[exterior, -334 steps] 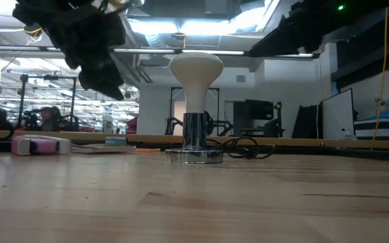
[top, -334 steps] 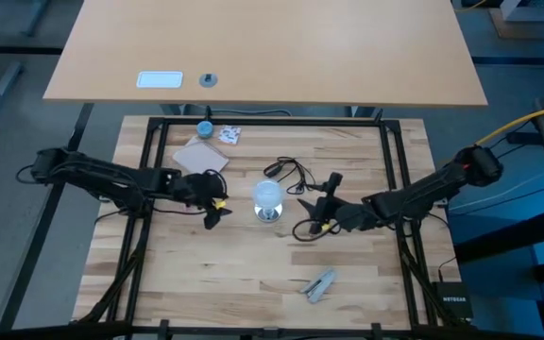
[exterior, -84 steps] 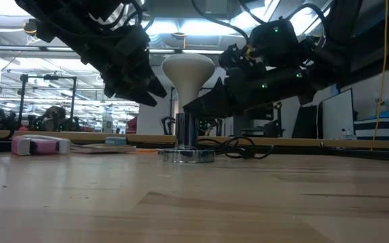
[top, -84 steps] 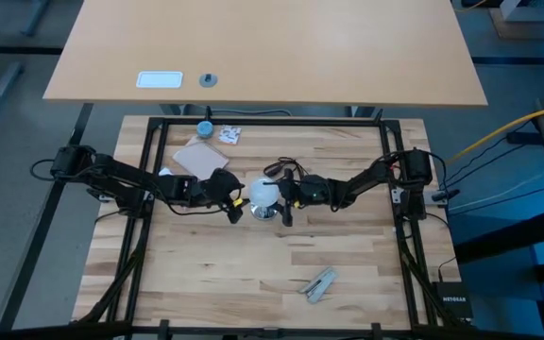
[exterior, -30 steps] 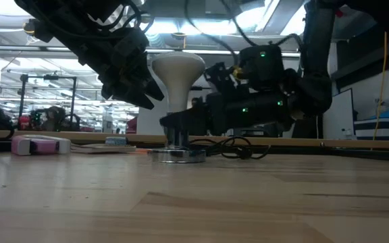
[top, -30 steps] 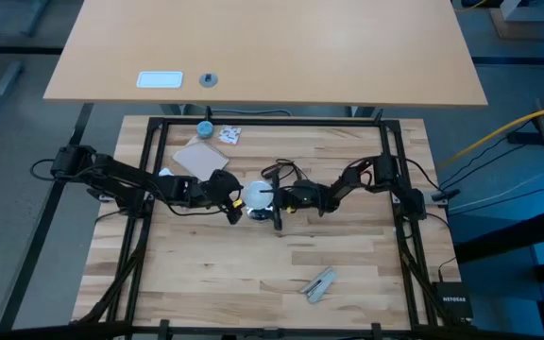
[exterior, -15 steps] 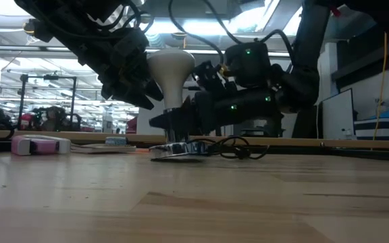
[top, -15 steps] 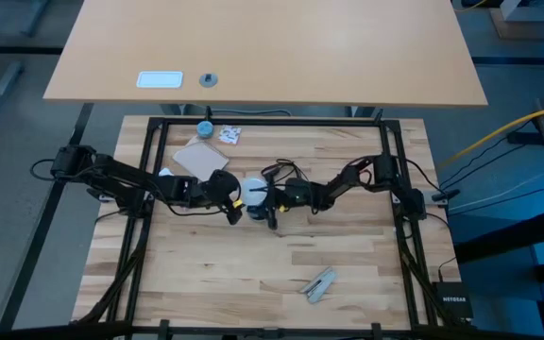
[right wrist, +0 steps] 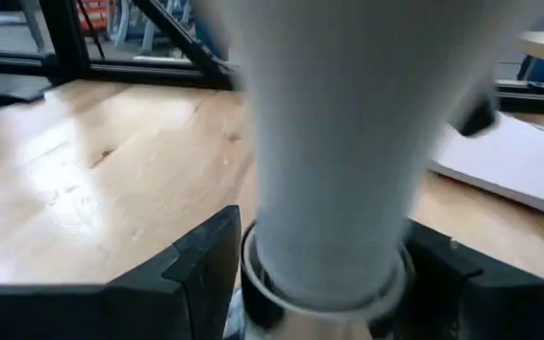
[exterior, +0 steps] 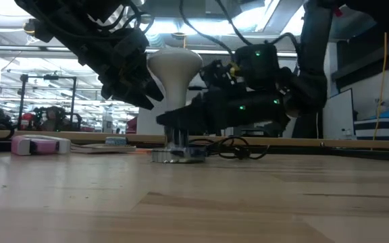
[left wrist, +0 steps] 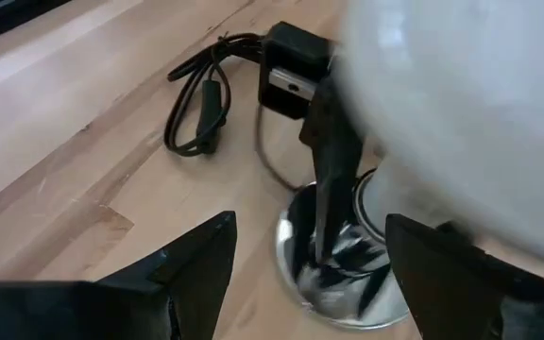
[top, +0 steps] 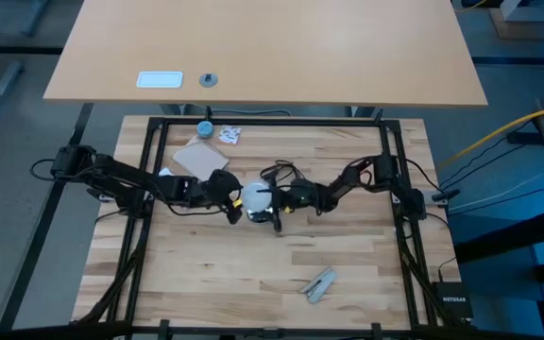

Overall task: Screw lightbulb
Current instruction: Remove the lightbulb from the lamp

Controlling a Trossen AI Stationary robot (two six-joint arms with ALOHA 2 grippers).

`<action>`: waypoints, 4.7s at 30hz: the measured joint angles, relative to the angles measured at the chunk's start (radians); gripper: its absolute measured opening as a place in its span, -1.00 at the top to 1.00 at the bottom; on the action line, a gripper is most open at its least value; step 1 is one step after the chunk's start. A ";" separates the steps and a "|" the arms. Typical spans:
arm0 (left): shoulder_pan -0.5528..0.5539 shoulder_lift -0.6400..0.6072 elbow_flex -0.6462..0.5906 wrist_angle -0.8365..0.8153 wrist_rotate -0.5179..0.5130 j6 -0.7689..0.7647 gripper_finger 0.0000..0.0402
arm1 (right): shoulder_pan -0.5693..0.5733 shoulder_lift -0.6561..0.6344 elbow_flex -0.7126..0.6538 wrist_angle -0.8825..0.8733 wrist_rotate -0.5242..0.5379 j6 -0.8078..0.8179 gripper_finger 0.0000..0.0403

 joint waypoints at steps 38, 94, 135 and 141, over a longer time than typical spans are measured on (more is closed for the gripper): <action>-0.013 0.000 0.000 0.000 -0.001 0.004 -0.31 | 0.001 0.000 -0.050 0.186 0.060 0.073 -0.12; -0.250 0.258 -0.001 -0.042 -0.355 -0.239 -0.31 | 0.000 0.002 0.034 0.183 0.175 0.049 0.25; -0.351 0.039 0.000 -0.127 -0.529 -0.145 -0.31 | 0.001 0.002 0.033 0.211 0.191 0.050 0.19; -0.351 0.039 0.000 -0.137 -0.528 -0.348 -0.31 | 0.001 0.000 0.033 0.262 0.140 0.046 0.18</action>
